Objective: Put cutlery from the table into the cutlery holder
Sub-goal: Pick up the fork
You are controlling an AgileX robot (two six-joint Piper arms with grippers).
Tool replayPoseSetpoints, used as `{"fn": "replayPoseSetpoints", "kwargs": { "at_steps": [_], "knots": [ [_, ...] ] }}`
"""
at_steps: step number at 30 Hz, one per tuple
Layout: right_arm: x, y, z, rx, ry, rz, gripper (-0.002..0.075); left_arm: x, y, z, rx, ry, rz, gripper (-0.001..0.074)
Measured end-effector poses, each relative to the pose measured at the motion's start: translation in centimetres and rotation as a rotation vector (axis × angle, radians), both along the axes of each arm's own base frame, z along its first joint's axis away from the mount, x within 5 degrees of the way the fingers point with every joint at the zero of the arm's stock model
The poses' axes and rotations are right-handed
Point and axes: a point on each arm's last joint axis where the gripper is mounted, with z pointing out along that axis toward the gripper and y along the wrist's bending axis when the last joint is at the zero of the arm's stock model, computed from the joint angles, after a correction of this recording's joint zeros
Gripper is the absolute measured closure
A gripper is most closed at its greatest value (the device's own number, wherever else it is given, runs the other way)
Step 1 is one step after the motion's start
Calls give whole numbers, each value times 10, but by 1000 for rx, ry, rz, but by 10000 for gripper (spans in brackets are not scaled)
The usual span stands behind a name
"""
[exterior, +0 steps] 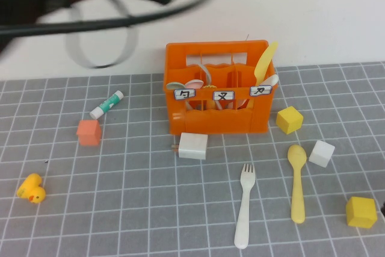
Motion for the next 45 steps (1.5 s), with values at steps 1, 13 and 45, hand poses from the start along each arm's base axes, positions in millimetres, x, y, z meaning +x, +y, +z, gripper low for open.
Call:
{"fn": "replayPoseSetpoints", "kwargs": {
  "at_steps": [1, 13, 45],
  "knots": [
    [1, 0, 1, 13, -4, -7, 729, -11, 8, 5, 14, 25, 20, 734],
    [49, 1, 61, 80, 60, -76, 729, -124, 83, -11, -108, 37, 123, 734],
    [88, 171, -46, -217, 378, -56, 728, -220, 136, -182, -158, 48, 109, 735]
  ]
}}
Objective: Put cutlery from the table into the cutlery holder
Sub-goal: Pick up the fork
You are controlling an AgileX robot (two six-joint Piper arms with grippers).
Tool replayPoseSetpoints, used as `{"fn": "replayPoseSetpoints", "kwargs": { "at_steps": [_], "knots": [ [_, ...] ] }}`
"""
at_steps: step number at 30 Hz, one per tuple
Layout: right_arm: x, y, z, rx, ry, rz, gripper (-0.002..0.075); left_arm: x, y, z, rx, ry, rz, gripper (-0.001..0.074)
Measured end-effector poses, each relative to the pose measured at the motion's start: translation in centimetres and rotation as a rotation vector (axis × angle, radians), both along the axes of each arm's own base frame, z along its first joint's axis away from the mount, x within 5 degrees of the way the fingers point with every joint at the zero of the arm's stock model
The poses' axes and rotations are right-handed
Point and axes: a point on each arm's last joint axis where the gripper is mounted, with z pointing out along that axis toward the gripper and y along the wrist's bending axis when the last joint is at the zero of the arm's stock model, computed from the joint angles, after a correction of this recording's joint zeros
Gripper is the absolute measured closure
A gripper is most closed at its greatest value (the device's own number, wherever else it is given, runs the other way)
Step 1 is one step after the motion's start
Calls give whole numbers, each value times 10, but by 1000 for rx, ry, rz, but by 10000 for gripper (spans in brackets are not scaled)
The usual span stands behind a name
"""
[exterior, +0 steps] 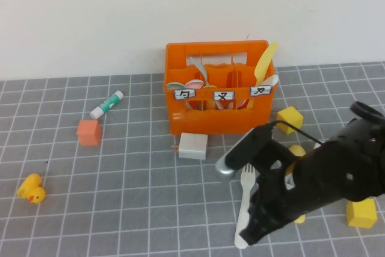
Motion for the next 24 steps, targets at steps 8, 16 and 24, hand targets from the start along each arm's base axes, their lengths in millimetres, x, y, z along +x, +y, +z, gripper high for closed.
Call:
{"fn": "replayPoseSetpoints", "kwargs": {
  "at_steps": [8, 16, 24],
  "knots": [
    [11, 27, -25, 16, 25, 98, 728, 0, -1, 1, -5, -11, -5, 735],
    [20, 39, -47, -51, 105, 139, 728, 0, 0, 1, -3, -14, -5, 735],
    [22, 30, -48, -145, 114, 159, 728, 0, -1, 2, -5, -16, -6, 735]
  ]
}}
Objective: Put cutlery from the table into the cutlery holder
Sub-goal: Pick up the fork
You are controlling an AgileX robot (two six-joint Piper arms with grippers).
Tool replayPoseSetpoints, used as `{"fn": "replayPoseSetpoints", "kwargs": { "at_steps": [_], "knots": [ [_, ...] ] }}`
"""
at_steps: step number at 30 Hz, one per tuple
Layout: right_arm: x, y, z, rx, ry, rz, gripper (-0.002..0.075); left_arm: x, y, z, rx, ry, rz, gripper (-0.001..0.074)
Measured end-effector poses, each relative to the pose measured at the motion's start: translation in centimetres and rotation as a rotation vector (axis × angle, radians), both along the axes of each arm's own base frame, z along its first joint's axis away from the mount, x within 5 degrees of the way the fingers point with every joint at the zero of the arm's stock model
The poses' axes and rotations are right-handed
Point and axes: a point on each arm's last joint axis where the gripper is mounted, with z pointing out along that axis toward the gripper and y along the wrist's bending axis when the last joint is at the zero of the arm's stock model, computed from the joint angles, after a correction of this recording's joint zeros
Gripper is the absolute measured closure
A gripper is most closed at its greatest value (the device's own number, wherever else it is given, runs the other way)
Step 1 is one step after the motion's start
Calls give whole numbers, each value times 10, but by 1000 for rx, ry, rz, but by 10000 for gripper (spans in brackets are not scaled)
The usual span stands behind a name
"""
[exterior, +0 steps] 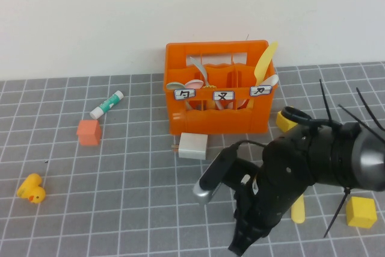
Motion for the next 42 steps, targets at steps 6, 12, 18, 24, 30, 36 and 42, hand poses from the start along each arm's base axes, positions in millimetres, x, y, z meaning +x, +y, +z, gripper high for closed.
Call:
{"fn": "replayPoseSetpoints", "kwargs": {
  "at_steps": [6, 12, 18, 24, 30, 36, 42],
  "knots": [
    [7, 6, 11, 65, -23, -14, 728, 0, 0, 0, -3, -1, 0, 735],
    [10, 17, 14, 151, -17, 8, 728, 0, 0, 0, -3, -1, 0, 735],
    [5, 13, -3, 67, 69, 48, 728, 0, 0, 0, -3, -1, 0, 735],
    [4, -1, -6, -95, 70, 121, 728, 0, 0, 0, -3, -1, 0, 735],
    [8, -5, 14, -94, -28, 117, 728, 0, 0, 0, -1, -2, 0, 735],
    [13, -10, 71, 81, -219, 73, 728, 0, 0, 0, -1, -2, 0, 735],
    [40, -36, 77, 172, -131, -119, 728, 0, 0, 0, -1, -2, 0, 735]
  ]
}}
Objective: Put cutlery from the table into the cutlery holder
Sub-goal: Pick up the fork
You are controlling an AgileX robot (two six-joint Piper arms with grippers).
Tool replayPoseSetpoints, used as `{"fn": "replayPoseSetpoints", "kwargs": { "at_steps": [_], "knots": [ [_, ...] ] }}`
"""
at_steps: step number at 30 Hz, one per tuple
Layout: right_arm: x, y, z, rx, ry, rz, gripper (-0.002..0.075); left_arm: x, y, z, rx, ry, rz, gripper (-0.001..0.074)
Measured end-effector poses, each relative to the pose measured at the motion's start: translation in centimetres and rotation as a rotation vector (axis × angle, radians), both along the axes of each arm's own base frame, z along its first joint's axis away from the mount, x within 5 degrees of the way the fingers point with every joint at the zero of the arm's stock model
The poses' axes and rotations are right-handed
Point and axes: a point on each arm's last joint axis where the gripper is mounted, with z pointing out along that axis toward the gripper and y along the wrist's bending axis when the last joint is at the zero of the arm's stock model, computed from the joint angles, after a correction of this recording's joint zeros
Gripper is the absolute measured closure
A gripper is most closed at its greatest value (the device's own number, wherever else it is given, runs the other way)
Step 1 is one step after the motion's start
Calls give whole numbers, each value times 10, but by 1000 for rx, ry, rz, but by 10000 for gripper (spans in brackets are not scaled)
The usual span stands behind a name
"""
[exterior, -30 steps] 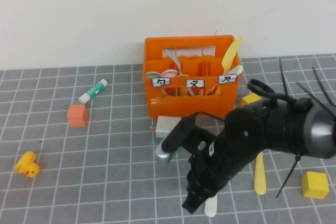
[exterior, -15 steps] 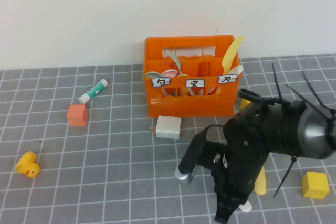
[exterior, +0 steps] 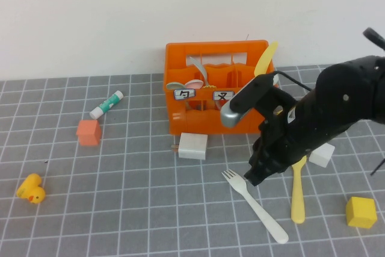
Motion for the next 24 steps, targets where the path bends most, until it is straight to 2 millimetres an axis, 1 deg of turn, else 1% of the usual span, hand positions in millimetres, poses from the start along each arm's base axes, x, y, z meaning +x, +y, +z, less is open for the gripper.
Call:
{"fn": "replayPoseSetpoints", "kwargs": {
  "at_steps": [3, 5, 8, 10, 12, 14, 16, 24],
  "knots": [
    [6, -2, -5, 3, 11, 18, 715, 0, 0, 0, 0, 0, 0, 735],
    [7, 0, -10, 2, 23, 39, 666, 0, 0, 0, 0, 0, 0, 735],
    [8, 3, -23, -13, 50, 59, 519, 0, 0, 0, 0, 0, 0, 735],
    [11, 5, -34, -21, 69, 59, 400, 0, 0, 0, 0, 0, 0, 735],
    [14, 7, -46, -26, 80, 53, 322, 0, 0, 0, 0, 0, 0, 735],
    [17, 9, -54, -17, 79, 39, 290, 0, 0, 0, 0, 0, 0, 735],
    [20, 11, -60, -4, 77, 23, 274, 0, 0, 0, 0, 0, 0, 735],
    [29, 16, -76, 15, 52, -3, 261, 0, 0, 0, 0, 0, 0, 735]
  ]
}}
